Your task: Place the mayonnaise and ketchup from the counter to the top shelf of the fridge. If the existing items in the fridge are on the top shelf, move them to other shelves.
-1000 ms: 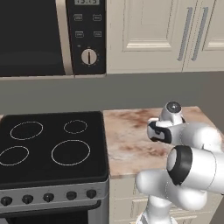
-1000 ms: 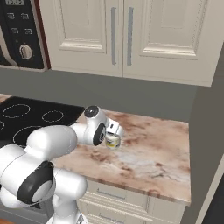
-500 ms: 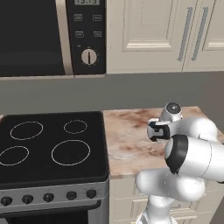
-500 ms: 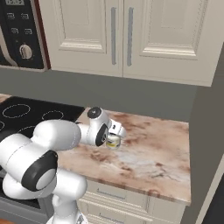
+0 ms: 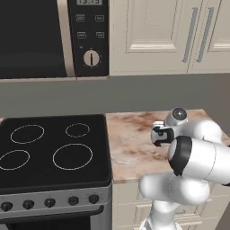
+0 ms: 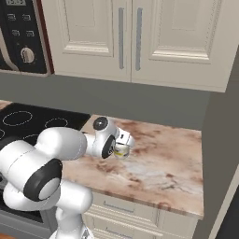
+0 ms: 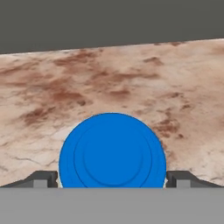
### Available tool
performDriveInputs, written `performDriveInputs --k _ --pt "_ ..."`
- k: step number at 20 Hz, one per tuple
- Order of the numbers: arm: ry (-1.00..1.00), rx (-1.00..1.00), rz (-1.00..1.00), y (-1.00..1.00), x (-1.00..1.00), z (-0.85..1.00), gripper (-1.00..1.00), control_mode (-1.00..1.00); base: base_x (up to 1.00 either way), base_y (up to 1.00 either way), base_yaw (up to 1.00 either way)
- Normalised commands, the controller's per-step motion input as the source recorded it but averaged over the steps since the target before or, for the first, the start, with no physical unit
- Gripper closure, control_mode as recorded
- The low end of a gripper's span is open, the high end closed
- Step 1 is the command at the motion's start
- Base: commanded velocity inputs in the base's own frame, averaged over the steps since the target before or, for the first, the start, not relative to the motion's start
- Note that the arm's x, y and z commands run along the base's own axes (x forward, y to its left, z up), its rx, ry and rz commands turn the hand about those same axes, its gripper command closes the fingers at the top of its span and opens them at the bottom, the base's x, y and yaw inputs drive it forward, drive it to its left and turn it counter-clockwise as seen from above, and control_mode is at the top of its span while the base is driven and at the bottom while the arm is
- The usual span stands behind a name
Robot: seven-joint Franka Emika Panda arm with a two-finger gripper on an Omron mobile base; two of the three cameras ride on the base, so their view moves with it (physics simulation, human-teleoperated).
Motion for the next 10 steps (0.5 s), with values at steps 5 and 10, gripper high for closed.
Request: performDriveInputs --k 5,10 --pt "-0.01 0.00 0.00 0.00 0.01 -0.01 1.00 -1.00 0.00 0.00 0.00" --pt "-0.01 0.00 0.00 0.00 -0.12 0.15 1.00 -1.00 0.00 0.00 0.00"
